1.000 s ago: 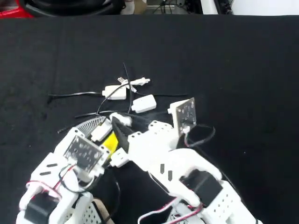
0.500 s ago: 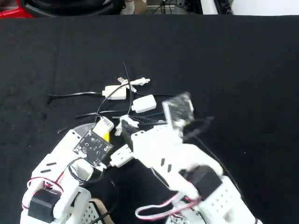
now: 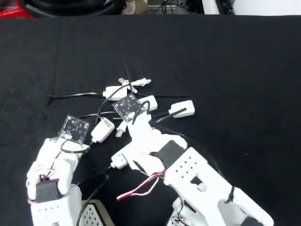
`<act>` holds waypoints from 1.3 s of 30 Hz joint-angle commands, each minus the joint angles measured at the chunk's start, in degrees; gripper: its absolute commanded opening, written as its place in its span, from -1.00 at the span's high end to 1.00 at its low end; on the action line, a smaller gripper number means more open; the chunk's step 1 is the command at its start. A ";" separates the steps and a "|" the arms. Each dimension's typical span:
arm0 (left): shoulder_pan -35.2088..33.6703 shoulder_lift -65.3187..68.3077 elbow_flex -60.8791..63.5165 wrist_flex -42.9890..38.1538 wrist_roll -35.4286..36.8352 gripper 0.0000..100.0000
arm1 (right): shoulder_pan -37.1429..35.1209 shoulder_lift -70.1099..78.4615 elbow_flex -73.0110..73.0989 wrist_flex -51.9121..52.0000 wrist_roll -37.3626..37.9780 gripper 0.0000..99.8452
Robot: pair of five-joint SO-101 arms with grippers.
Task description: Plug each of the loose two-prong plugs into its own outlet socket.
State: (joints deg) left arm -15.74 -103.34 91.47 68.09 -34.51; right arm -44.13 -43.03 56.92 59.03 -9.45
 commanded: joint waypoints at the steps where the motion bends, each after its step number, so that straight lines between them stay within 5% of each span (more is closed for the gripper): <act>1: 0.57 0.00 5.23 -6.15 0.09 0.70 | -0.53 2.07 1.27 -4.48 0.44 0.98; 22: 0.66 0.09 5.93 -6.33 -0.09 0.70 | -0.09 14.90 3.56 -13.54 0.35 0.98; 39: 0.57 0.09 5.93 -6.33 -0.18 0.70 | 2.99 15.69 -0.40 -5.80 0.44 0.98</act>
State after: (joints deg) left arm -15.56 -103.08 96.31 62.90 -34.59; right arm -41.76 -27.56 57.71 53.23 -9.45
